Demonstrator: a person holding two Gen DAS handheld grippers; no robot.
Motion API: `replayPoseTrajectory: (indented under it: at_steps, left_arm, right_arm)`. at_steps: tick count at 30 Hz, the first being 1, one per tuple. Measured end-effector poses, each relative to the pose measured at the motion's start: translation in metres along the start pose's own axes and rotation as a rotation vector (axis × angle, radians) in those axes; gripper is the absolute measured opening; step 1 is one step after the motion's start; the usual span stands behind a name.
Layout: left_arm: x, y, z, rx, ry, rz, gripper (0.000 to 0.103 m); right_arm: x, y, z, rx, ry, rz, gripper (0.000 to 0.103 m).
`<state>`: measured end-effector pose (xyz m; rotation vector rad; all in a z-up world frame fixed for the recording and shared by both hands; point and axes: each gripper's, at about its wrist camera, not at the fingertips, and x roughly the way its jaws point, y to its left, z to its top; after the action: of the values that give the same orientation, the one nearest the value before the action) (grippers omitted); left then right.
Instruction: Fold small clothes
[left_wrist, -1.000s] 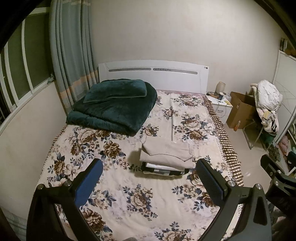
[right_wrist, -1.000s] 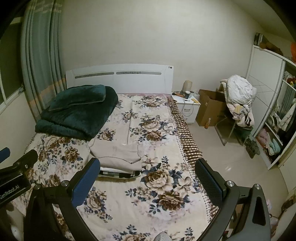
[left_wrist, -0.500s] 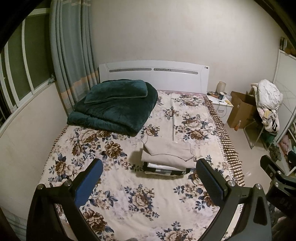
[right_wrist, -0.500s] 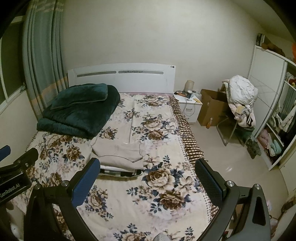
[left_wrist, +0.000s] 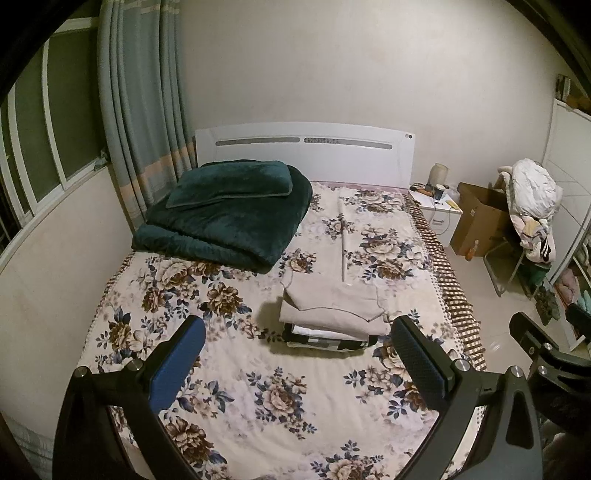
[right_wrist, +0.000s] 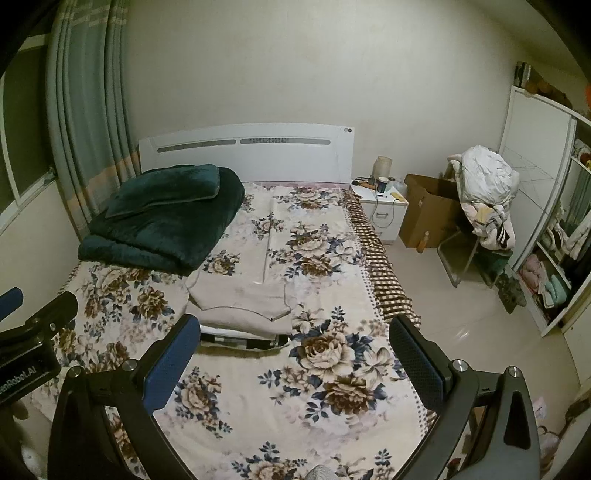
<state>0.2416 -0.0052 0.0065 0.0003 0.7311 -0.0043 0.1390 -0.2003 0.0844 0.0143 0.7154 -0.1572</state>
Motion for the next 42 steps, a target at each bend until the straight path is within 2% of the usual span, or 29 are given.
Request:
replayPoseTrajectory:
  at_steps: [23,42]
  left_arm:
    - [-0.001,0.0,-0.002,-0.001,-0.003,0.0,0.103]
    - [-0.002,0.001,-0.002,-0.001,-0.005,-0.002,0.103]
  right_arm:
    - [0.0,-0.002,-0.002,0.004,0.0,0.001,0.103]
    - [-0.005,0.013,-0.01,0.001,-0.014,0.012,0.103]
